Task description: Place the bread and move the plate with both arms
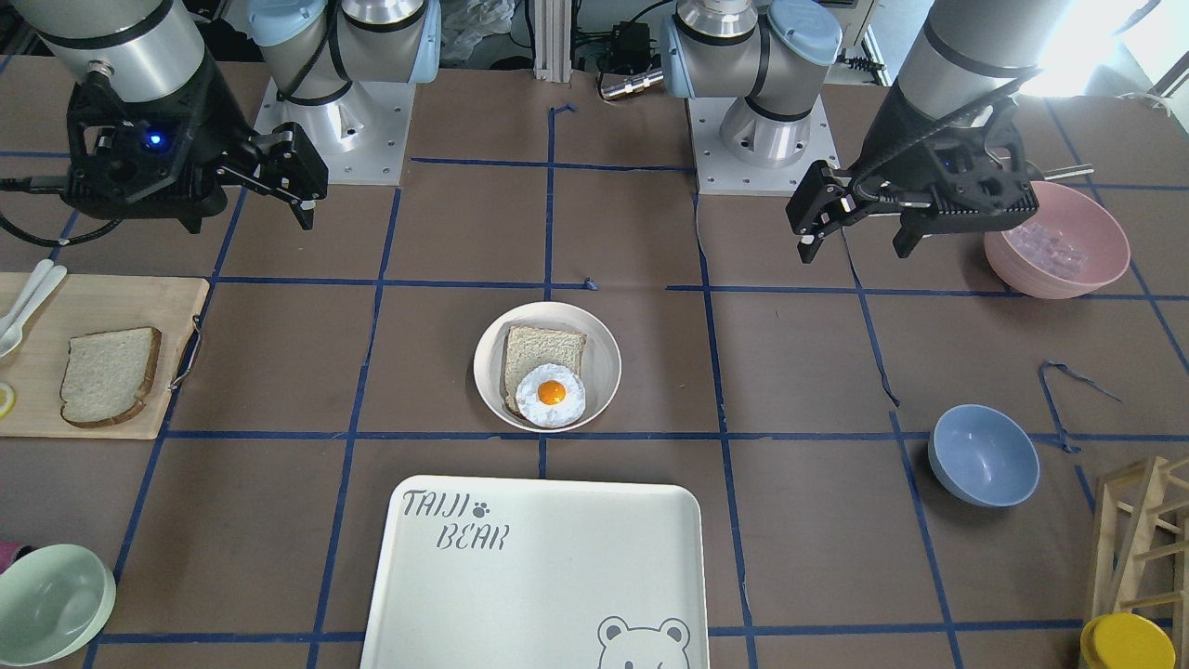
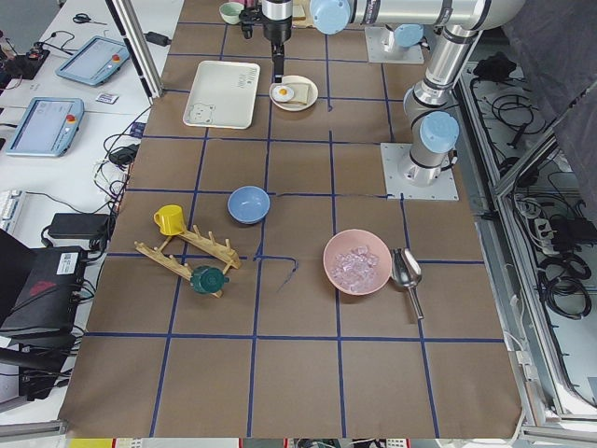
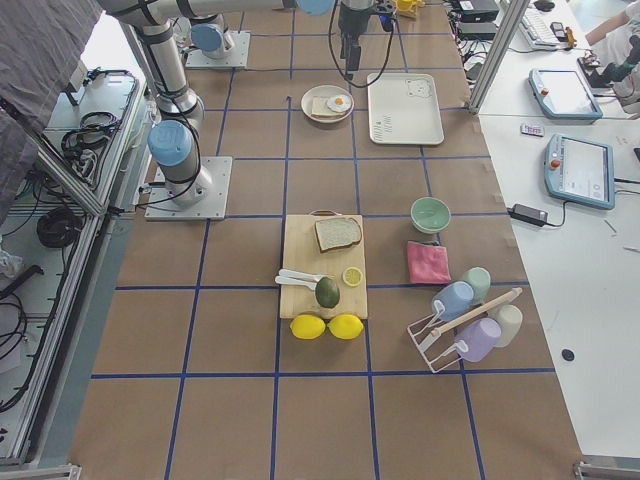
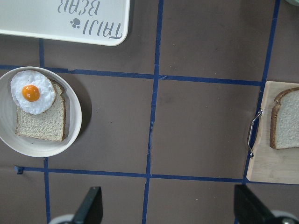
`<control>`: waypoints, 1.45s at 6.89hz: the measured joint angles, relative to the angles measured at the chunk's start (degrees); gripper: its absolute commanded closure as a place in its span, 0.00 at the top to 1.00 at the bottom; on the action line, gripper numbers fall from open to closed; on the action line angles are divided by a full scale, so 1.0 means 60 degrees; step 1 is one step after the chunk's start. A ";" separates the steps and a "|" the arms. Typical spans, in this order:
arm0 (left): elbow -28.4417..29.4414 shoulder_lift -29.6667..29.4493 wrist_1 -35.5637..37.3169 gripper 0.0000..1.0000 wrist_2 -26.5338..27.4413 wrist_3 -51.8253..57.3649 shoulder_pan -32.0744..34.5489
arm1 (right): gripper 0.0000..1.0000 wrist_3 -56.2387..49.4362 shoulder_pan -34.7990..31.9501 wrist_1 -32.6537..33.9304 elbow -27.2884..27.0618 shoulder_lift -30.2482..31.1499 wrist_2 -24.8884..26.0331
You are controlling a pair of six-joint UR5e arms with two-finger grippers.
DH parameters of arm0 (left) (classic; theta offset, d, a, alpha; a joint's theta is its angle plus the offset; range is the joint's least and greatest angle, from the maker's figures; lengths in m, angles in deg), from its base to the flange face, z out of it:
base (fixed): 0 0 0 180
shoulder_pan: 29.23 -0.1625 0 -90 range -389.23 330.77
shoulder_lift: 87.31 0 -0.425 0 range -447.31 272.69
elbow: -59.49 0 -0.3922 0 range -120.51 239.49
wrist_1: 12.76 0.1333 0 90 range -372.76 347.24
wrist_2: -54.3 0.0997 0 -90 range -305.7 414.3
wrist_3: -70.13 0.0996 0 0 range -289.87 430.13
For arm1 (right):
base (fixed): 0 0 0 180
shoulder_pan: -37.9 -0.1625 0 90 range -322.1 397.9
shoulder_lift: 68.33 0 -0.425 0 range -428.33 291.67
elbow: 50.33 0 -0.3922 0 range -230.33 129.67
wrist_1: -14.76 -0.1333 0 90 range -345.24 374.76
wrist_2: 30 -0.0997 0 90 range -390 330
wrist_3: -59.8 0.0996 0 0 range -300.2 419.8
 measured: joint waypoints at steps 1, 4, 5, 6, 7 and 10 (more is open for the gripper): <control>0.0008 -0.0027 -0.0040 1.00 -0.0092 0.0047 0.0115 | 1.00 -0.0023 0.0012 -0.0005 -0.0026 0.0000 -0.0004; 0.0037 -0.0018 -0.0134 1.00 -0.0164 0.0068 0.0220 | 1.00 -0.0252 0.0003 0.0197 -0.0069 0.0117 -0.0027; 0.0023 -0.0003 -0.0131 1.00 -0.0170 0.0082 0.0224 | 1.00 -0.0207 -0.0013 0.0564 -0.0156 0.0192 -0.0061; 0.0017 0.0014 -0.0124 1.00 -0.0177 0.0098 0.0226 | 0.99 -0.0046 -0.0025 0.0970 -0.0275 0.0239 -0.0089; 0.0005 0.0057 -0.0124 1.00 -0.0170 0.0109 0.0224 | 1.00 0.0114 -0.0032 0.1193 -0.0361 0.0287 -0.0114; -0.0022 0.0175 -0.0143 1.00 -0.0109 0.0122 0.0198 | 1.00 0.0629 -0.0038 0.1604 -0.0536 0.0367 -0.0137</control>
